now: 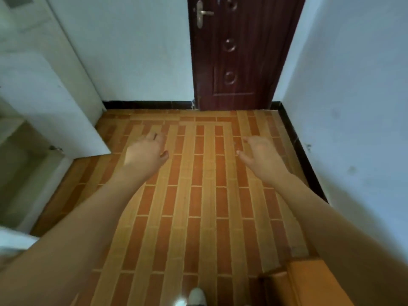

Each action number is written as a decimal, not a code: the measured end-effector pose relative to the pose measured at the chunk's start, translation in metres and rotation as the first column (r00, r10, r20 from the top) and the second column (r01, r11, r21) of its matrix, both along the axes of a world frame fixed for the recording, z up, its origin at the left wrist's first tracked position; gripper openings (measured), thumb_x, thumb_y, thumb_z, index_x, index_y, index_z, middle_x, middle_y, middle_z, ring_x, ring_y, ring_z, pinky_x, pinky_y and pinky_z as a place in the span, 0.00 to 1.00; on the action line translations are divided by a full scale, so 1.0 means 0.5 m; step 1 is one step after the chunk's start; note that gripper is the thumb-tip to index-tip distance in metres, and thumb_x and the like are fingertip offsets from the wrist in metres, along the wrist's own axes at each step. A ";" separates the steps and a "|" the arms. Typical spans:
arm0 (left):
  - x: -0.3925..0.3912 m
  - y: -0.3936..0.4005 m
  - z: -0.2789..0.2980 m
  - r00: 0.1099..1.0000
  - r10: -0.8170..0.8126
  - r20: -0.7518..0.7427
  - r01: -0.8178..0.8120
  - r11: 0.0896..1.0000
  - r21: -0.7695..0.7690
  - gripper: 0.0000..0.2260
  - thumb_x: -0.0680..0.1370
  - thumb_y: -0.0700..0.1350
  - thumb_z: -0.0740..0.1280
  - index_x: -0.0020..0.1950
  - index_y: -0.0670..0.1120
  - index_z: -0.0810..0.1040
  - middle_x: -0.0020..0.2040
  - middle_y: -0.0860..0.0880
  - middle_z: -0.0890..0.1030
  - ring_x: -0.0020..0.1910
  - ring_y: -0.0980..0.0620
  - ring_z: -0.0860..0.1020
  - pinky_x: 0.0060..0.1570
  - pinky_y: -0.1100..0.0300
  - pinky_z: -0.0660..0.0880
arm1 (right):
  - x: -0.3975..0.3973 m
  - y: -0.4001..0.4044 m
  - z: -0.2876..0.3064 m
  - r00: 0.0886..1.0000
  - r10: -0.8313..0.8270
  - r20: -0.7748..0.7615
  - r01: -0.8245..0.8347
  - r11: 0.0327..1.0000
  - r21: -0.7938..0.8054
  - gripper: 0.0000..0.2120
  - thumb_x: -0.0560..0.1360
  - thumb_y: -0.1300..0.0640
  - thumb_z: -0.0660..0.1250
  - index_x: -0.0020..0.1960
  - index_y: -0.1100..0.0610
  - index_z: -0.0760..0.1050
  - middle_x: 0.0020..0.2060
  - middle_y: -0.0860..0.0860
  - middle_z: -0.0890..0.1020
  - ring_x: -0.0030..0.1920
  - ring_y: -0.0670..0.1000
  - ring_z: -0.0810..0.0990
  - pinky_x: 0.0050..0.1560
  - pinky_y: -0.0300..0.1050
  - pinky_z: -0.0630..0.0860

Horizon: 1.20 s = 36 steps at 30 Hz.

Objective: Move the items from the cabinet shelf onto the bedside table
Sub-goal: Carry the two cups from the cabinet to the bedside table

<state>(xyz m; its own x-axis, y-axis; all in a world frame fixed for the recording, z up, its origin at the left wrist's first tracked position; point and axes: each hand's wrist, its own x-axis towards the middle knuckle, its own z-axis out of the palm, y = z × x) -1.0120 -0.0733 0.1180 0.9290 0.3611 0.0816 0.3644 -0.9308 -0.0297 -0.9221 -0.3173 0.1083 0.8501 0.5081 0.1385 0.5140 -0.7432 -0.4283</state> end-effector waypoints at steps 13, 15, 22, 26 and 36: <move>-0.110 0.187 -0.016 0.941 0.338 0.020 -0.335 0.937 -0.098 0.25 0.79 0.52 0.60 0.73 0.44 0.60 0.68 0.44 0.69 0.64 0.44 0.70 0.55 0.51 0.72 | 0.041 0.278 -0.009 0.946 0.322 -0.033 -0.324 0.945 -0.048 0.22 0.77 0.50 0.61 0.69 0.56 0.64 0.66 0.55 0.71 0.68 0.53 0.65 0.66 0.46 0.62; -0.092 0.188 -0.023 0.929 0.369 0.010 -0.366 0.923 -0.118 0.25 0.78 0.52 0.61 0.73 0.44 0.60 0.68 0.44 0.69 0.64 0.44 0.70 0.54 0.51 0.73 | 0.069 0.281 -0.008 0.942 0.333 -0.040 -0.335 0.941 -0.057 0.23 0.77 0.50 0.60 0.69 0.57 0.64 0.66 0.55 0.70 0.69 0.54 0.64 0.67 0.47 0.62; 0.047 0.154 -0.035 0.926 0.375 0.039 -0.365 0.918 -0.155 0.26 0.78 0.51 0.62 0.72 0.42 0.61 0.67 0.43 0.69 0.65 0.44 0.69 0.58 0.51 0.71 | 0.216 0.260 0.001 0.932 0.361 -0.005 -0.360 0.929 -0.083 0.21 0.77 0.52 0.60 0.68 0.59 0.66 0.65 0.56 0.72 0.67 0.54 0.66 0.66 0.47 0.62; 0.124 0.152 -0.044 0.937 0.348 0.033 -0.340 0.929 -0.149 0.26 0.77 0.49 0.64 0.72 0.42 0.61 0.66 0.43 0.70 0.63 0.43 0.70 0.56 0.50 0.72 | 0.294 0.249 -0.017 0.941 0.336 -0.029 -0.338 0.938 -0.084 0.20 0.77 0.52 0.61 0.66 0.60 0.68 0.62 0.56 0.73 0.66 0.55 0.67 0.64 0.47 0.63; 0.322 0.236 -0.104 0.934 0.357 0.012 -0.346 0.913 -0.218 0.22 0.78 0.50 0.62 0.68 0.41 0.65 0.63 0.42 0.71 0.62 0.42 0.71 0.53 0.49 0.73 | 0.474 0.325 -0.049 0.940 0.332 -0.076 -0.339 0.932 -0.131 0.20 0.78 0.53 0.60 0.67 0.61 0.67 0.63 0.57 0.73 0.66 0.55 0.66 0.64 0.46 0.62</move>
<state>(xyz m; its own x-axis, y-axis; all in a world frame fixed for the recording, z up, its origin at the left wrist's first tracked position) -0.8509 0.0445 0.0662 0.7358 0.6771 0.0124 0.6647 -0.7256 0.1779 -0.6852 -0.1548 0.0840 0.6309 0.7758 0.0053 0.7236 -0.5859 -0.3648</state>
